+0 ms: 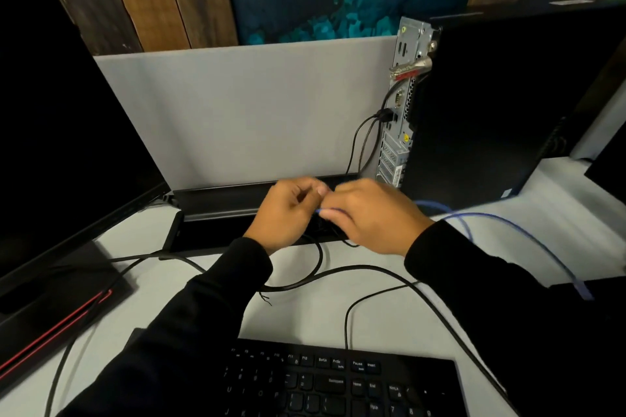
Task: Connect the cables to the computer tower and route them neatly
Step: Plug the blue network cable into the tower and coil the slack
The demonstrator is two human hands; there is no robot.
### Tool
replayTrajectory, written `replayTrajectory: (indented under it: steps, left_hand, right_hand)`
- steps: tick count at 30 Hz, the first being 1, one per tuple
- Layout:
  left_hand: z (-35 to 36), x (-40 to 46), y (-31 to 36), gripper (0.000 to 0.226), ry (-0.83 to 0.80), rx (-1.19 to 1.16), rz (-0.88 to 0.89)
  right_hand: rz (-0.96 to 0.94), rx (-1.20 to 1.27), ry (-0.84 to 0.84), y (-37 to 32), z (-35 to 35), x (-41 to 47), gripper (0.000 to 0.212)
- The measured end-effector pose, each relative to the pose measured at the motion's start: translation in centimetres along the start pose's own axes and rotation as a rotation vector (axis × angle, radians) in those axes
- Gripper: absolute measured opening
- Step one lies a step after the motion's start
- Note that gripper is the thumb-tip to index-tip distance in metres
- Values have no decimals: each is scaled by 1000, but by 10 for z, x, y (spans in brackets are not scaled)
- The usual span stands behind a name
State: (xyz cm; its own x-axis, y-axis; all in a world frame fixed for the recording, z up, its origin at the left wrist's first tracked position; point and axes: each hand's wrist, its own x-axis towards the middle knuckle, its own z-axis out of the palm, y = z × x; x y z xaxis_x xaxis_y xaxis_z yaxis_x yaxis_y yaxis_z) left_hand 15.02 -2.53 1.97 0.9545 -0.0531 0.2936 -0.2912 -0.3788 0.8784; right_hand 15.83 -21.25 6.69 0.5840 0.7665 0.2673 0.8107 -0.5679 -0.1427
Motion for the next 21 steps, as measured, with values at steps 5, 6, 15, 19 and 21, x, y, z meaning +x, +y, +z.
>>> replayTrajectory:
  steps: [5, 6, 15, 19, 21]
  left_hand:
    - [0, -10, 2, 49, -46, 25, -31]
    - [0, -12, 4, 49, -67, 111, -3]
    - [-36, 7, 9, 32, -353, 745, 254]
    - [-32, 16, 17, 28, -35, 543, 146]
    - [-29, 20, 19, 34, 73, 472, -24]
  right_hand:
    - [35, 126, 248, 21, 2, 7, 25]
    - [54, 156, 277, 25, 5, 8, 23]
    - [107, 254, 365, 32, 15, 4, 20]
    - [185, 413, 420, 29, 17, -3, 18]
    - [233, 462, 411, 32, 23, -11, 20]
